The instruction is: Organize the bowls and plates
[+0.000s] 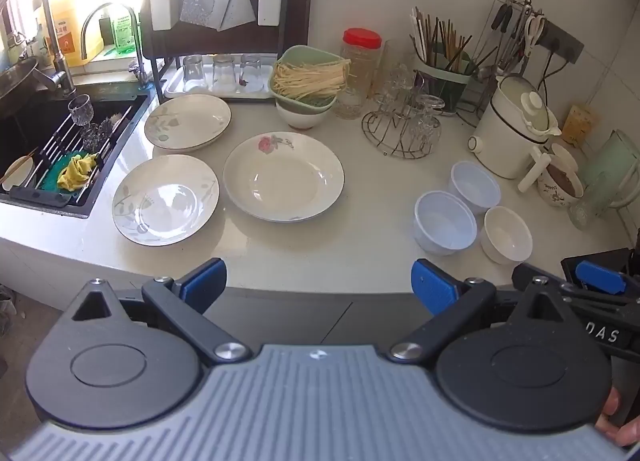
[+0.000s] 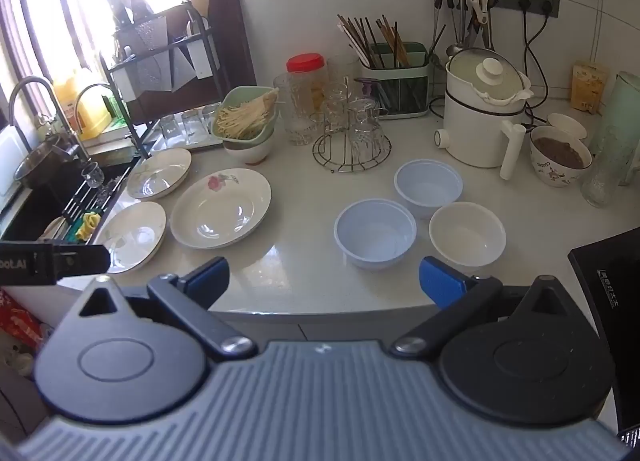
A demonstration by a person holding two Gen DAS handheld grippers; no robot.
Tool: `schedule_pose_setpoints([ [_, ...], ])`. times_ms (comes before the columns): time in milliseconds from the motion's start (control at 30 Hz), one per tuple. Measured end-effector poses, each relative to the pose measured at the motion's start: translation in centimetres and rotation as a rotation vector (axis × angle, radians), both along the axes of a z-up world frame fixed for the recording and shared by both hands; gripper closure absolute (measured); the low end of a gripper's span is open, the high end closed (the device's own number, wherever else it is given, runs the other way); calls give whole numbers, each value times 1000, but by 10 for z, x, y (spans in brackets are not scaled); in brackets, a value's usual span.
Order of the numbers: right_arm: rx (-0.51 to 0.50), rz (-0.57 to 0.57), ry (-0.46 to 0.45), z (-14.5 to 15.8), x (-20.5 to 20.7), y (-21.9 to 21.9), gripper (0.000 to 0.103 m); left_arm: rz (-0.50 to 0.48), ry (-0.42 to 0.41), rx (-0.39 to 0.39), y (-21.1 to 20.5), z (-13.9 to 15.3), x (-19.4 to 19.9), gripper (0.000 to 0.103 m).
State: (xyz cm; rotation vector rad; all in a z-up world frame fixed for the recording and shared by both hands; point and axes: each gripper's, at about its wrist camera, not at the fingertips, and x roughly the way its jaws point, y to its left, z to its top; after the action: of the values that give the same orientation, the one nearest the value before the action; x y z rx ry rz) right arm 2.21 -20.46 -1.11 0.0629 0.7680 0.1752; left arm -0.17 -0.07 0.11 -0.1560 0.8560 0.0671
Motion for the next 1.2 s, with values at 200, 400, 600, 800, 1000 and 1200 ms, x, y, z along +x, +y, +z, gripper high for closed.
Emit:
schedule_pose_setpoints([
  [200,12,11,5,-2,2,1,0,21,-53,-7,10,8,-10,3],
  [400,5,10,14,-2,8,7,0,32,-47,-2,10,6,-9,3],
  [600,7,5,8,-2,8,3,0,32,-38,-12,12,1,-5,3],
  [800,2,6,2,-1,8,3,0,25,-45,-8,12,0,-2,3],
  [1000,8,5,6,0,13,3,0,32,-43,-3,16,1,1,3],
  [1200,18,-11,13,1,14,3,0,21,-64,-6,19,8,6,3],
])
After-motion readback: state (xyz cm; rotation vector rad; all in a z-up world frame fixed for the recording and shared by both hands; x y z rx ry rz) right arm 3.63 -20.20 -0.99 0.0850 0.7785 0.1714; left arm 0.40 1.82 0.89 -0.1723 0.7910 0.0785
